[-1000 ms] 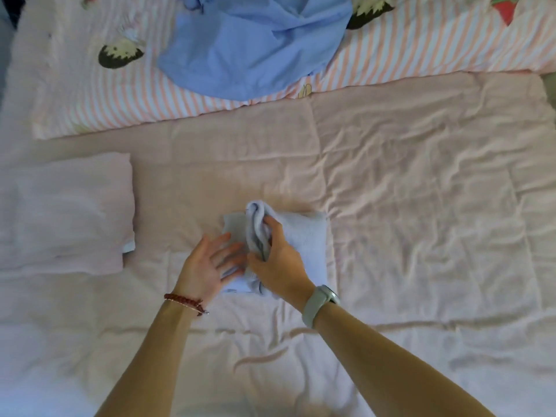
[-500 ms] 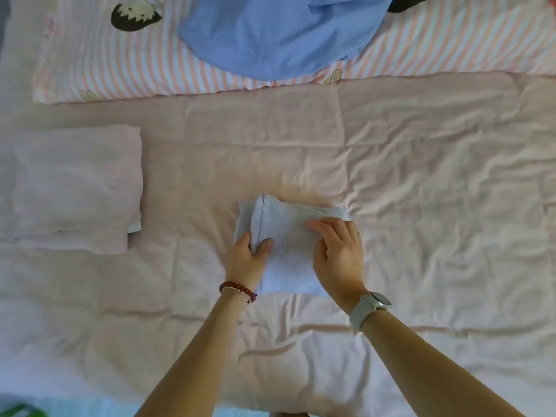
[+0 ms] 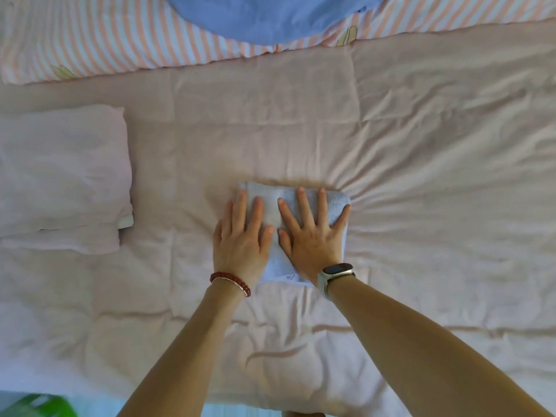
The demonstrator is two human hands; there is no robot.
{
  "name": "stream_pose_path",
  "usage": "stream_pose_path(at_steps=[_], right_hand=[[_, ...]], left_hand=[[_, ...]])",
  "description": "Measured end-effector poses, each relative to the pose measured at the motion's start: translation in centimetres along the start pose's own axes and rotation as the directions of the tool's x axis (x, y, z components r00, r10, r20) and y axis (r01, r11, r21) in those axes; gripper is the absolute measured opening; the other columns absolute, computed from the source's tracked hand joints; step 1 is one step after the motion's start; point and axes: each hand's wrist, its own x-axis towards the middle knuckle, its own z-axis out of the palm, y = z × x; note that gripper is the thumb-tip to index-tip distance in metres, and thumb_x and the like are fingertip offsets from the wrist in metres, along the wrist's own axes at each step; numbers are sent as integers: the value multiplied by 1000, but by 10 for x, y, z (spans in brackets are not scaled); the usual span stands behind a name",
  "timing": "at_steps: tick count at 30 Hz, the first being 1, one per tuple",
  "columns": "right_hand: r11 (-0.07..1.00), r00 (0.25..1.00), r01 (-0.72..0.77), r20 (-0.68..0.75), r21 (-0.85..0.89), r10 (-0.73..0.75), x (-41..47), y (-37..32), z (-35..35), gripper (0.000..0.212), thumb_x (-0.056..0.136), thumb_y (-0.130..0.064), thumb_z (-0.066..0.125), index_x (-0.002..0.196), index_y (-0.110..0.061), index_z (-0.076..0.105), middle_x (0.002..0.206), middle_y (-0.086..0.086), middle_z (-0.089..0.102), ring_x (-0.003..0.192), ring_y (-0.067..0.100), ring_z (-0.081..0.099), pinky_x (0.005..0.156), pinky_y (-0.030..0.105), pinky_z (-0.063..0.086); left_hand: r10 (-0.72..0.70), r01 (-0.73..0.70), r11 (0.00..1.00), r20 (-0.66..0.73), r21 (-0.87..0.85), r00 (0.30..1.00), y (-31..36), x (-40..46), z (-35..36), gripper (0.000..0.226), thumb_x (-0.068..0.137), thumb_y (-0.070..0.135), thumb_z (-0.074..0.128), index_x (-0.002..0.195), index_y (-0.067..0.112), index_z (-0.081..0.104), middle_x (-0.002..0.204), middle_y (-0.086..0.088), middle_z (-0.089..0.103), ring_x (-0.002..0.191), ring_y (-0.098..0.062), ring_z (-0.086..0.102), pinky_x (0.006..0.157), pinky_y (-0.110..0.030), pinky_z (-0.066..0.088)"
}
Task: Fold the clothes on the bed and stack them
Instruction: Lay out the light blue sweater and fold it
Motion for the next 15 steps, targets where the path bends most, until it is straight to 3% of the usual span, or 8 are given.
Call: stream_pose_path(at_steps=[2,3,5,8,10,11,13,15], right_hand=[[1000,1000,7,15,5,-7,-1,0,1,56,90,-50,19,145,-35,25,151,4,29,138,37,26,98,74,18],[1000,1000,17,13,25,-17,-3,1,0,56,91,-49,19,145,-35,24,152,4,28,138,36,24,99,73,16],[992,999,38,-40,119,-33,-4,4,-7,53,92,-45,26,144,-35,26,152,2,28,140,35,21,102,71,11],[906,975,50,-216,419,46,-11,16,-13,52,90,-29,51,141,-25,38,150,7,32,140,30,22,110,57,9],[720,944,-52,-202,692,262,-22,28,-15,63,85,-23,63,141,-16,37,149,13,28,139,27,23,113,36,12],[580,920,-136,-115,803,374,-29,33,-14,70,83,-25,67,143,-16,33,148,12,27,137,25,26,112,28,16],[242,862,-325,181,914,473,-42,37,-14,82,80,-33,69,147,-21,22,137,6,38,126,23,41,105,30,32],[44,850,-395,347,917,397,-49,36,-17,78,83,-35,65,146,-25,22,129,2,50,115,22,52,96,35,43]], left_hand=[[-202,240,963,256,-126,945,-12,0,9,60,96,42,33,148,31,3,155,-10,10,141,-30,14,112,-46,22],[-255,306,942,305,-135,918,-18,1,13,63,95,45,33,147,35,-3,154,-11,12,140,-30,14,113,-46,20],[-245,283,953,284,-103,927,-19,5,12,64,95,46,34,146,37,-4,149,-14,21,135,-32,22,111,-44,22],[-198,262,924,237,-277,951,-22,10,7,63,94,42,41,146,38,5,140,-16,30,128,-31,29,108,-39,24],[-182,259,845,205,-467,962,-24,8,5,66,92,41,48,147,33,13,139,-11,33,128,-25,34,107,-30,27],[-200,282,770,204,-572,958,-24,6,3,71,88,42,51,147,30,13,140,-3,33,128,-17,35,105,-26,27],[-276,383,584,269,-716,923,-22,1,2,84,82,46,60,147,29,11,138,10,32,122,-8,39,101,-26,32],[-298,455,488,348,-745,889,-21,3,0,86,75,49,65,145,26,20,136,8,42,117,-14,48,100,-34,41]])
